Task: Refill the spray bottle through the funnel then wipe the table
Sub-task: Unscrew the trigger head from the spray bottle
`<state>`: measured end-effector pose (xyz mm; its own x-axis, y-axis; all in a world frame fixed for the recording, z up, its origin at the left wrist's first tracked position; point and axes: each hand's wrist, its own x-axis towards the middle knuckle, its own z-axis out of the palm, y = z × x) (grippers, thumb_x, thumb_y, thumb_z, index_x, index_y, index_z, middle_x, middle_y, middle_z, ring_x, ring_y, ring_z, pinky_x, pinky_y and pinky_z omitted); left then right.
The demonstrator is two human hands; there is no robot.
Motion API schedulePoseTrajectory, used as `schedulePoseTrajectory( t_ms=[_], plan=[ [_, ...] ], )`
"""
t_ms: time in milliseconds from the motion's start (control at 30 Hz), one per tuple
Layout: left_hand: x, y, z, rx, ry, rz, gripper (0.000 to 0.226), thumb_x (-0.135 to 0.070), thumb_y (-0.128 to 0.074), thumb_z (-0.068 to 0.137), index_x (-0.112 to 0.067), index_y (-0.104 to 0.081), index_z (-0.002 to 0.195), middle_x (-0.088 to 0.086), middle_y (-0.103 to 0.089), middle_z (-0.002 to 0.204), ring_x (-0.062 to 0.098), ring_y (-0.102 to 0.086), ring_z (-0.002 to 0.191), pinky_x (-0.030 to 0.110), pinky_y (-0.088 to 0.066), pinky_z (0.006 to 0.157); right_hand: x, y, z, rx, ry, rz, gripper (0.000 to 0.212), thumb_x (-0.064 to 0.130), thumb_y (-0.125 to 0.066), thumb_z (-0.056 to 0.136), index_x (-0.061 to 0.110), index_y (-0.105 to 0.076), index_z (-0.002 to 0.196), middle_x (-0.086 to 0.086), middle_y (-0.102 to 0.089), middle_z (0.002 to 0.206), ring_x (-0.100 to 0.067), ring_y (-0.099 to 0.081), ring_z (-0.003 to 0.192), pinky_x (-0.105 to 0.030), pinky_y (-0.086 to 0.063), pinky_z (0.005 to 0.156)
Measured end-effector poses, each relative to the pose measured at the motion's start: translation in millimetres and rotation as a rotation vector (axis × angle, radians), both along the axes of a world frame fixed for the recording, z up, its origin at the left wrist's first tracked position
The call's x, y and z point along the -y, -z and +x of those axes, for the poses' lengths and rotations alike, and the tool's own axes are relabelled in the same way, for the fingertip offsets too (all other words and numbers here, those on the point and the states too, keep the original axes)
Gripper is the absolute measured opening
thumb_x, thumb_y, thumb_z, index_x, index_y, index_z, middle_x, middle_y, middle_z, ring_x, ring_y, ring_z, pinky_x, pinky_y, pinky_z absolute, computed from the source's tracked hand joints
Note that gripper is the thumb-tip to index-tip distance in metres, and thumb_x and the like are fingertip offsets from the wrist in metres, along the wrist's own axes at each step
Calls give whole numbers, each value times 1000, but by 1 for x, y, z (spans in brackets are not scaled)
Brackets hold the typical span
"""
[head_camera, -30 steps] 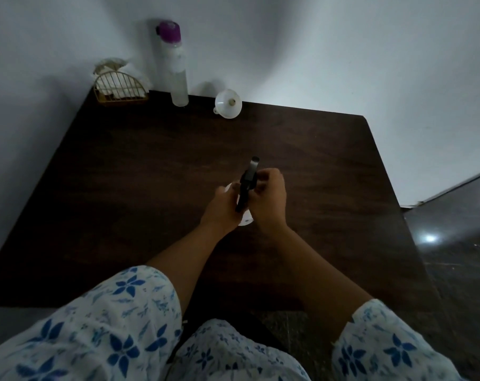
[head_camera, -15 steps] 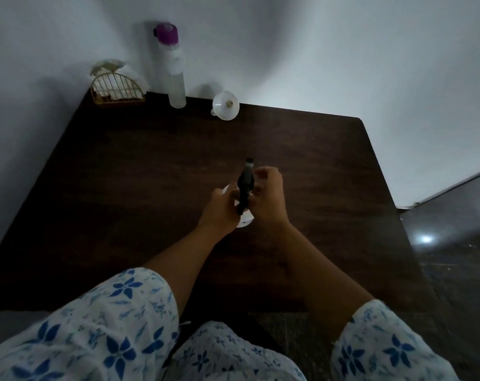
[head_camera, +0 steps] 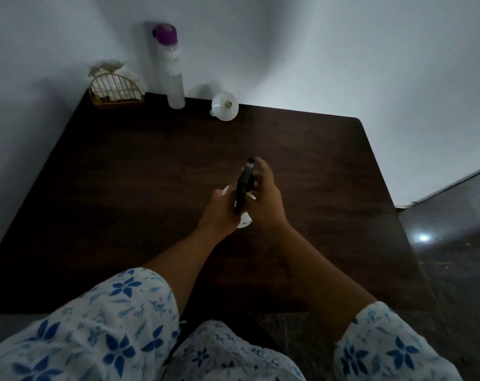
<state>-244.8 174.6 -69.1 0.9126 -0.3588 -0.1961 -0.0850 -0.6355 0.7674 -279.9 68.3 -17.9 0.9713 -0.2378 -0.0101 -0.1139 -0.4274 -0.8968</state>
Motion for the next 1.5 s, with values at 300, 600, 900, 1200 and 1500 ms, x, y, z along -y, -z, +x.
schedulePoseTrajectory(
  t_ms=[300,600,900,1200,1500],
  plan=[
    [-2,-5,-2,-63,38,6,25,-44,-44,77,-39,-44,101,11,-58,108,21,-62,87,45,-55,78,-10,-10,-5,52,82,4,28,-4,-57,84,14,-55,105,-4,-60,113,-15,-59,105,-27,-52,88],
    [-1,-8,-2,-62,17,47,25,-23,-52,88,-25,-49,112,9,-53,115,20,-60,91,40,-53,82,-1,-13,6,-74,-55,-129,39,3,-67,79,20,-53,111,-1,-53,121,-15,-54,110,-31,-48,93],
    [1,-17,-6,-79,10,2,47,-36,-57,85,-35,-35,127,9,-44,131,25,-54,111,46,-50,89,3,-10,-1,-8,62,201,32,3,-59,88,11,-57,119,-5,-63,114,-14,-62,103,-31,-52,89],
    [4,-20,-10,-84,5,42,64,-34,-56,88,-30,-21,142,14,-31,139,31,-47,118,44,-45,96,24,-32,-5,140,55,331,22,9,-66,80,22,-66,98,-21,-60,111,-29,-62,100,-44,-52,89],
    [5,-24,-12,-77,4,130,66,-38,-55,89,-27,-19,143,15,-31,140,31,-45,121,46,-43,99,28,-72,-22,438,49,324,37,-4,-68,76,6,-60,110,14,-70,89,-5,-65,89,-20,-51,75]
  ],
)
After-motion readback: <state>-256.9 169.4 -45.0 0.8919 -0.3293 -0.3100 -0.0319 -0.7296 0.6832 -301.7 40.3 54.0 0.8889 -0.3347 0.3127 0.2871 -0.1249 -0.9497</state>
